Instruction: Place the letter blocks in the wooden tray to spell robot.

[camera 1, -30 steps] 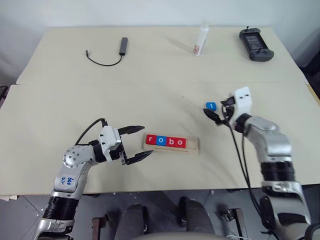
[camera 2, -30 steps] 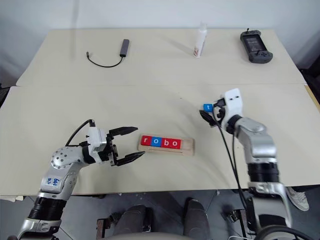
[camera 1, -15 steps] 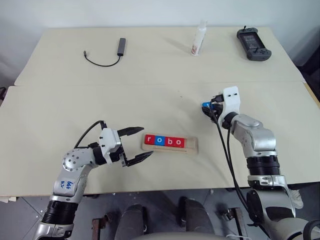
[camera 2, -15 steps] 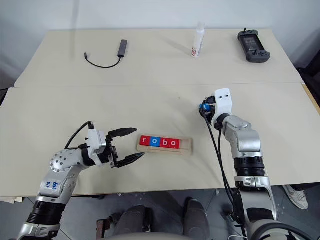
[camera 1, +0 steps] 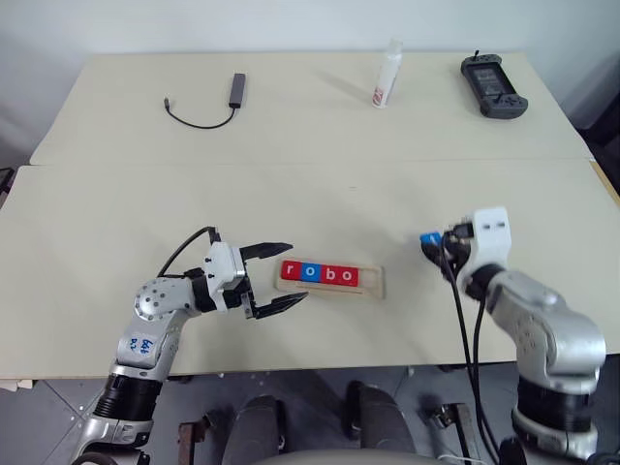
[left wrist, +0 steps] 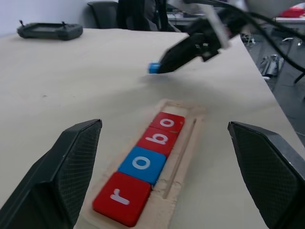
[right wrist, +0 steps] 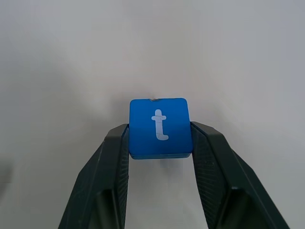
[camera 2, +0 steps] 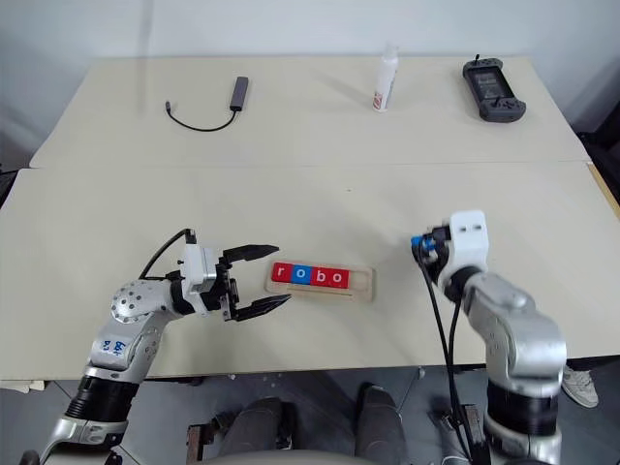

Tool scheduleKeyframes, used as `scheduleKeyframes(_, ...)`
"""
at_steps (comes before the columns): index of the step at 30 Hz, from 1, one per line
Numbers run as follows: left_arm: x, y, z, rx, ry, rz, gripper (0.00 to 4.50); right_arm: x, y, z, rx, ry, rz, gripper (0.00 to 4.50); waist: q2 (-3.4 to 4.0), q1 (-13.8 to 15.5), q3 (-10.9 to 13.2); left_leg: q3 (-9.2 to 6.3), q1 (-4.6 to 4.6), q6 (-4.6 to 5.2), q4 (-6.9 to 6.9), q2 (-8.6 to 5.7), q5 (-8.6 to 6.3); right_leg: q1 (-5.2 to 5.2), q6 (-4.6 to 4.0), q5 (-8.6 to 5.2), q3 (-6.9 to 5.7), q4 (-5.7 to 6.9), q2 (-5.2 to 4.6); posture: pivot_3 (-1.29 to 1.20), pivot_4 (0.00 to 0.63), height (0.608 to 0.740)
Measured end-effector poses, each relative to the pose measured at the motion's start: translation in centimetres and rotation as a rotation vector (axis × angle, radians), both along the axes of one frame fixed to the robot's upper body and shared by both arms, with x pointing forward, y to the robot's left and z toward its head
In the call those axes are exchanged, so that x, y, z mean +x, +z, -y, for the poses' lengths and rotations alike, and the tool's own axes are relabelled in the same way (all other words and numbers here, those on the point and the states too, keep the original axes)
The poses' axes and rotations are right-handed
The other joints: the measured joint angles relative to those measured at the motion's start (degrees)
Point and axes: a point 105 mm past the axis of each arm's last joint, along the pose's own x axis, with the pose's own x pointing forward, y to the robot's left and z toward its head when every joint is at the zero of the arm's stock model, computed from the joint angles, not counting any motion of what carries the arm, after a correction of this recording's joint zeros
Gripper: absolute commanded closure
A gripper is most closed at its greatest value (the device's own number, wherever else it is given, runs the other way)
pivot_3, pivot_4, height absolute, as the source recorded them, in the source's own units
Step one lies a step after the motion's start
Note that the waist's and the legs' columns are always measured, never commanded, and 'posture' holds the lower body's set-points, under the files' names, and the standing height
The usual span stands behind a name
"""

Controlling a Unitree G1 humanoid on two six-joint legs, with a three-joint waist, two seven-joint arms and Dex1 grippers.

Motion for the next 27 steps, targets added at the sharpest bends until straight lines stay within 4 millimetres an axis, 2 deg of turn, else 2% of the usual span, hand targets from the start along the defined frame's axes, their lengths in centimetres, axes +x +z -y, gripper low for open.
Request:
scheduleKeyframes(3,-0.2,-0.1,0.2,0.005,-0.026,-0.011,0.00,-1.4,-0.6,-0.1,0.002,-0.058,-0.005,3.02,0.01,0.0,0.0,-0.01,0.03,0.00,0.00,0.00,0.00,0.01,0.00,0.00,0.02,0.03,0.01,0.00,0.150,0.740)
scheduleKeyframes(6,-0.3,-0.2,0.2,0.007,-0.038,-0.021,0.00,-1.9,-0.9,-0.6,0.053,-0.083,-0.005,2.01,0.01,0.0,0.0,0.00,0.03,0.00,0.00,0.00,0.00,0.00,0.00,0.00,0.04,0.02,0.02,0.00,0.150,0.740)
scheduleKeyframes(9,-0.4,-0.2,0.2,0.008,-0.041,-0.021,0.00,-2.0,-0.6,-1.7,0.093,-0.034,0.005,0.98,0.03,0.0,0.0,-0.03,0.02,0.00,0.00,0.00,0.00,0.00,-0.01,0.00,0.03,0.01,0.02,0.00,0.150,0.740)
scheduleKeyframes(12,-0.3,-0.2,0.0,0.011,-0.033,-0.021,0.00,-1.8,0.3,-1.2,0.021,0.062,0.014,0.02,0.03,0.2,0.0,-0.05,-0.01,0.05,0.05,-0.04,-0.03,0.02,0.00,0.00,0.05,-0.02,0.01,0.00,0.150,0.740)
scheduleKeyframes(15,-0.3,-0.4,-0.4,0.015,-0.015,-0.025,0.00,-1.0,1.6,1.0,-0.107,0.206,-0.016,0.02,0.02,0.1,0.0,-0.07,0.03,0.10,0.04,-0.02,-0.05,0.05,0.00,0.01,0.05,-0.06,0.01,0.00,0.150,0.740)
scheduleKeyframes(17,-0.4,-0.5,-0.4,0.015,-0.010,-0.030,0.00,-0.2,2.2,1.9,-0.121,0.310,-0.014,0.02,0.02,0.1,0.0,-0.05,0.04,0.09,-0.01,-0.01,-0.05,0.03,-0.01,0.00,0.05,-0.05,0.04,0.00,0.150,0.740)
scheduleKeyframes(21,-0.4,-0.6,-0.5,0.014,-0.002,-0.031,0.00,0.2,2.6,1.6,-0.176,0.539,0.004,0.02,0.01,0.1,0.0,-0.03,0.04,0.09,-0.01,0.00,-0.05,0.04,0.00,0.00,0.05,-0.07,0.04,0.00,0.150,0.740)
scheduleKeyframes(25,-0.5,-0.5,-0.8,0.025,0.007,-0.025,0.00,0.0,1.5,1.3,-0.343,0.903,-0.040,0.02,-0.02,0.0,0.0,0.02,0.07,0.10,0.06,-0.01,-0.05,0.09,0.05,0.03,0.09,-0.13,0.04,0.00,0.150,0.740)
scheduleKeyframes(27,-0.6,-0.3,-1.0,0.032,0.010,-0.016,0.00,0.9,0.9,1.8,-0.426,1.010,-0.055,0.02,-0.03,-0.1,0.0,0.04,0.11,0.09,0.07,0.00,-0.05,0.11,0.06,0.03,0.10,-0.12,0.04,0.00,0.150,0.740)
